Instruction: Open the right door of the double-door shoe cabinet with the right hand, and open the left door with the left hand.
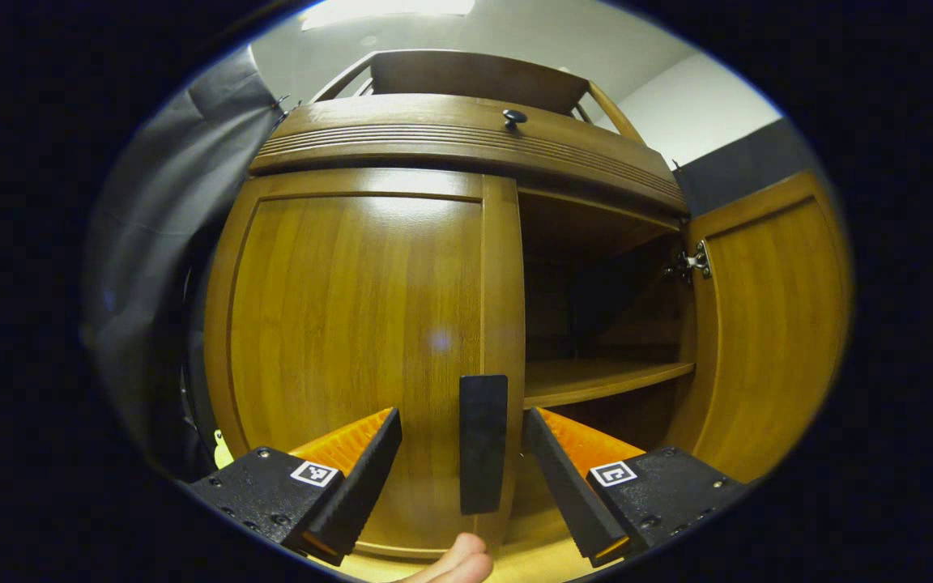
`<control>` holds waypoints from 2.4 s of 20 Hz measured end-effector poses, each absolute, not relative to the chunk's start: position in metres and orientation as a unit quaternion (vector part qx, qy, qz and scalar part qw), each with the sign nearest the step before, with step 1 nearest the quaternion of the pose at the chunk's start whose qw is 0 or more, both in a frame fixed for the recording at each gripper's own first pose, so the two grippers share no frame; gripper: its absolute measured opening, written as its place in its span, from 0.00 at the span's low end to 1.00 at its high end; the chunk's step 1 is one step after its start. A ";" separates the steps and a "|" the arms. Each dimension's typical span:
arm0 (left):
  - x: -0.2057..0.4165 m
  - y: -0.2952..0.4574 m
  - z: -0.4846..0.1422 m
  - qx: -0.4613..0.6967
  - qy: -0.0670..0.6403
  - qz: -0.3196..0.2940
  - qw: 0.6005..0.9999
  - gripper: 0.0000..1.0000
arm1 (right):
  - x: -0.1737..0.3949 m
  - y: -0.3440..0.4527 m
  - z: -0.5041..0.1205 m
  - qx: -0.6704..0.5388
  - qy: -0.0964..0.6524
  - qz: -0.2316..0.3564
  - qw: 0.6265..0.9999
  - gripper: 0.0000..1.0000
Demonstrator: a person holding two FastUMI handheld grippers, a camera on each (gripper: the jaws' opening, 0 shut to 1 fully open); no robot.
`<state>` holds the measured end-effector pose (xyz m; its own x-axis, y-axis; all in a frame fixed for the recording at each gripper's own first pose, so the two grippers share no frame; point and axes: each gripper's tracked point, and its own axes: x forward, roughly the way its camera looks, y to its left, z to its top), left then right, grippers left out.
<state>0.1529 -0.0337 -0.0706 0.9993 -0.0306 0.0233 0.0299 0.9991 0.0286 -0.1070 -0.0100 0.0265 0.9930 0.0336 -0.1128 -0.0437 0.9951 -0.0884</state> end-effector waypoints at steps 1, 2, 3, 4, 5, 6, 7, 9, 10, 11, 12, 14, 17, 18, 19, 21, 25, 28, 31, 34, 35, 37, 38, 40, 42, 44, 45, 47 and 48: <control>0.154 -0.032 -0.079 0.020 -0.005 -0.016 1.000 0.95 | -0.109 0.002 0.019 -0.047 0.069 0.034 0.996 0.97; 0.160 -0.030 -0.080 0.021 -0.003 -0.018 1.000 0.94 | -0.110 0.014 0.013 -0.045 0.082 0.048 0.995 0.96; 0.163 -0.034 -0.082 0.021 -0.001 -0.034 0.999 0.82 | -0.109 0.021 0.011 -0.045 0.087 0.057 0.994 0.96; 0.163 -0.041 -0.087 0.016 0.011 -0.058 0.998 0.70 | -0.109 0.022 0.010 -0.046 0.086 0.059 0.994 0.97; 0.160 -0.040 -0.086 0.011 0.005 -0.054 0.998 0.58 | -0.109 0.020 0.010 -0.044 0.082 0.056 0.994 0.96; 0.162 -0.039 -0.080 -0.003 0.001 -0.060 0.998 0.46 | -0.111 0.017 0.012 -0.039 0.078 0.052 0.995 0.94; 0.157 -0.037 -0.084 -0.019 0.020 -0.063 0.998 0.34 | -0.114 0.014 0.014 -0.034 0.074 0.044 0.996 0.94; 0.159 -0.040 -0.084 -0.036 0.029 -0.078 0.996 0.34 | -0.119 0.004 0.025 -0.031 0.061 0.026 0.997 0.94; 0.154 -0.040 -0.086 -0.030 0.037 -0.082 0.995 0.32 | -0.120 -0.001 0.029 -0.031 0.052 0.019 0.998 0.94; 0.148 -0.040 -0.085 -0.023 0.037 -0.084 0.995 0.32 | -0.121 -0.007 0.033 -0.030 0.044 0.014 0.998 0.94; 0.142 -0.039 -0.084 -0.018 0.040 -0.085 0.995 0.32 | -0.119 -0.006 0.033 -0.026 0.041 0.013 0.999 0.94; 0.130 -0.040 -0.081 -0.018 0.045 -0.086 0.995 0.31 | -0.123 -0.013 0.033 -0.014 0.038 0.014 0.999 0.94; 0.120 -0.038 -0.080 -0.026 0.044 -0.096 0.994 0.30 | -0.136 -0.029 0.040 0.002 0.027 0.016 0.999 0.96; 0.116 -0.038 -0.077 -0.038 0.035 -0.104 0.993 0.30 | -0.140 -0.031 0.042 0.004 0.024 0.017 1.000 0.94; 0.114 -0.038 -0.076 -0.039 0.034 -0.113 0.992 0.30 | -0.143 -0.034 0.043 0.005 0.021 0.016 1.000 0.94; 0.107 -0.038 -0.078 -0.031 0.040 -0.124 0.991 0.30 | -0.152 -0.043 0.047 0.003 0.015 0.010 1.000 0.95; 0.076 -0.033 -0.075 -0.025 0.050 -0.138 0.989 0.29 | -0.173 -0.052 0.051 -0.005 -0.003 0.004 1.000 0.94; 0.056 -0.027 -0.072 -0.018 0.052 -0.149 0.987 0.29 | -0.181 -0.050 0.049 0.002 -0.007 0.009 1.000 0.97; 0.038 -0.021 -0.068 -0.020 0.055 -0.160 0.985 0.29 | -0.184 -0.048 0.048 -0.008 -0.004 0.011 1.000 0.95; 0.018 -0.012 -0.065 -0.014 0.052 -0.170 0.984 0.29 | -0.187 -0.046 0.051 -0.001 -0.008 0.016 1.000 0.96; 0.012 -0.009 -0.065 -0.005 0.048 -0.175 0.983 0.29 | -0.189 -0.045 0.054 0.005 -0.013 0.018 1.000 0.94; 0.002 -0.002 -0.063 -0.002 0.046 -0.182 0.982 0.29 | -0.192 -0.042 0.059 0.010 -0.023 0.022 0.999 0.94; -0.002 0.001 -0.063 -0.004 0.048 -0.185 0.981 0.30 | -0.194 -0.040 0.059 0.007 -0.025 0.023 0.999 0.94; -0.010 0.004 -0.062 -0.007 0.052 -0.192 0.980 0.29 | -0.196 -0.037 0.059 -0.002 -0.026 0.022 0.999 0.95; -0.020 0.012 -0.061 -0.013 0.057 -0.198 0.979 0.29 | -0.198 -0.029 0.061 -0.008 -0.027 0.033 0.999 0.97; -0.029 0.020 -0.059 -0.019 0.064 -0.200 0.977 0.29 | -0.198 -0.025 0.062 -0.005 -0.026 0.044 0.999 0.96; -0.032 0.024 -0.060 -0.022 0.068 -0.202 0.977 0.29 | -0.198 -0.025 0.064 -0.004 -0.028 0.044 0.999 0.94; -0.039 0.031 -0.057 -0.029 0.069 -0.203 0.976 0.29 | -0.196 -0.025 0.063 -0.001 -0.029 0.045 0.999 0.95; -0.043 0.034 -0.056 -0.030 0.070 -0.202 0.976 0.29 | -0.195 -0.027 0.061 0.001 -0.028 0.043 0.999 0.96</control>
<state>-0.0429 0.0340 -0.0560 0.9085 -0.3989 -0.1246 0.3905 0.9165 -0.0865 -0.1948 -0.0266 0.0605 0.9946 0.0867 0.0561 -0.0868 0.9962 -0.0011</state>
